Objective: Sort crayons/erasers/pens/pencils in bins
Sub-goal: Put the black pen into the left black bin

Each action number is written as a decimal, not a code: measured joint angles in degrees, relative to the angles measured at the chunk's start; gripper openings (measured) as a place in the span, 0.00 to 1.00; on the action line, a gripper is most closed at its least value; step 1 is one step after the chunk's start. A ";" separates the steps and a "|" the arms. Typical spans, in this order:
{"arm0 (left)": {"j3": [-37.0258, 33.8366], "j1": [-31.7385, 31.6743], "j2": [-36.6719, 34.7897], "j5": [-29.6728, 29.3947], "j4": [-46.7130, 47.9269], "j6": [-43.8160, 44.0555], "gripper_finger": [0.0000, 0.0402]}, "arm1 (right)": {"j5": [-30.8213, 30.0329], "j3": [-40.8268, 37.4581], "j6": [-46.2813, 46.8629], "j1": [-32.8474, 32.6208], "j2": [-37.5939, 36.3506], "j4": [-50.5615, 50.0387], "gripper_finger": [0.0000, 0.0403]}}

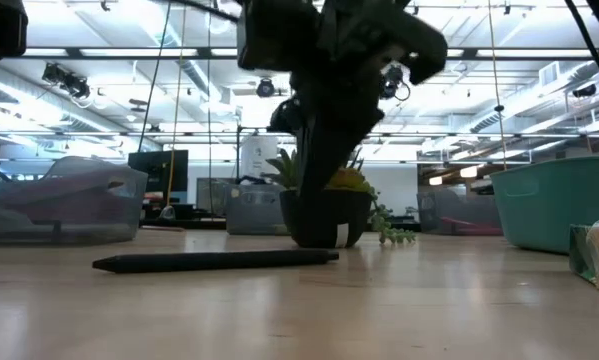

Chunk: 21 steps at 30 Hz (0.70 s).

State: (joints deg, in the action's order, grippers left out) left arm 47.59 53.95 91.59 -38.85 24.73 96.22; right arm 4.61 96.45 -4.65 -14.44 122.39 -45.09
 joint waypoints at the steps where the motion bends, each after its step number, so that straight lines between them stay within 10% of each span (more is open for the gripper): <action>1: 0.00 -0.22 0.00 -0.01 -0.05 -0.86 0.07 | 0.43 -0.11 -0.10 0.02 0.50 0.44 0.04; 10: 0.00 -1.76 -0.02 0.02 -0.75 -3.45 0.07 | 2.56 -4.92 0.51 -1.61 1.78 4.06 0.21; 21: 0.02 -1.86 -0.02 0.28 -2.40 -3.91 0.08 | 0.14 -7.46 3.83 -2.75 1.34 5.35 0.14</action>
State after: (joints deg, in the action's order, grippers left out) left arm 47.62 52.09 91.57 -38.57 22.33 92.31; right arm 4.75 88.98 -0.82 -17.19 123.73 -39.74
